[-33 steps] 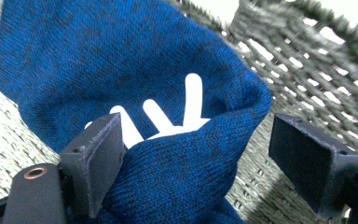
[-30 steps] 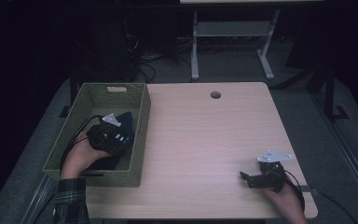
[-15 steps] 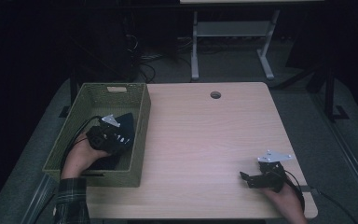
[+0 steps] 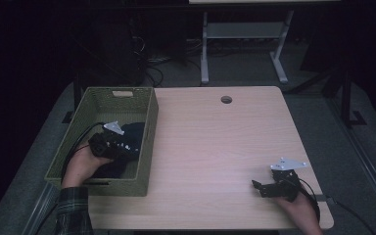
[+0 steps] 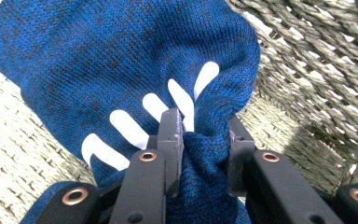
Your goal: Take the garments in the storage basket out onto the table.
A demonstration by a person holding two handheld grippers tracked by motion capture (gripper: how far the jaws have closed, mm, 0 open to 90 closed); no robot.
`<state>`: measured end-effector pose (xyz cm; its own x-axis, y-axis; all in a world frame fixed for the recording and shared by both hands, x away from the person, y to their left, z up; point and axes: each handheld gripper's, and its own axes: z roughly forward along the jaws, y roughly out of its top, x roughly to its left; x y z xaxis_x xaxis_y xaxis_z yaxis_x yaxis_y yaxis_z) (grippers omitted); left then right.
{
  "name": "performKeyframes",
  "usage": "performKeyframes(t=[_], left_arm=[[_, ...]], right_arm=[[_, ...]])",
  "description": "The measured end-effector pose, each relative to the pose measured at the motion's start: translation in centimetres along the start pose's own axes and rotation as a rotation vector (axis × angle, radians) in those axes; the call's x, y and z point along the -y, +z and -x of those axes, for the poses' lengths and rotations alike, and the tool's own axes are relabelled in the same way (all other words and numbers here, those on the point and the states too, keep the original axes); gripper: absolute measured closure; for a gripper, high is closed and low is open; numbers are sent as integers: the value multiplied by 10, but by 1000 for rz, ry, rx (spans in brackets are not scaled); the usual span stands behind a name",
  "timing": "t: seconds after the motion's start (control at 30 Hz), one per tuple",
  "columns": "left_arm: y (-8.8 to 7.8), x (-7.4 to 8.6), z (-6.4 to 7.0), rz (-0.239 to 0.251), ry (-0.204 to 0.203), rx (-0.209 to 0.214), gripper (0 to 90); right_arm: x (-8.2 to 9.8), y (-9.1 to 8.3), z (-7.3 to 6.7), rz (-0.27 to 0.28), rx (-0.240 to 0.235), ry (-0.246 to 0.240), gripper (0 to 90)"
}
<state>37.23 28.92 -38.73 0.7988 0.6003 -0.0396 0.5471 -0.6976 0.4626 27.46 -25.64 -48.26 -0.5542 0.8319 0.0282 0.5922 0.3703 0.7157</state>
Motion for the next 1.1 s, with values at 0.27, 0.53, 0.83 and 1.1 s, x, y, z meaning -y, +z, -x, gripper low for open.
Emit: performKeyframes(t=[0.27,0.53,0.83,1.1], left_arm=[[-7,-2,-5,-17,-59,20,737],[-24,-7,-8,-63,-112,-4,745],[-45,-15,-3,-70,-100,-18,746],[-65,-22,0,-67,-96,-30,749]], right_arm=[[0,0,0,0,0,-2,82],[0,0,0,0,1,-1,82],[0,0,0,-1,1,-1,82],[0,0,0,-1,2,1,82]])
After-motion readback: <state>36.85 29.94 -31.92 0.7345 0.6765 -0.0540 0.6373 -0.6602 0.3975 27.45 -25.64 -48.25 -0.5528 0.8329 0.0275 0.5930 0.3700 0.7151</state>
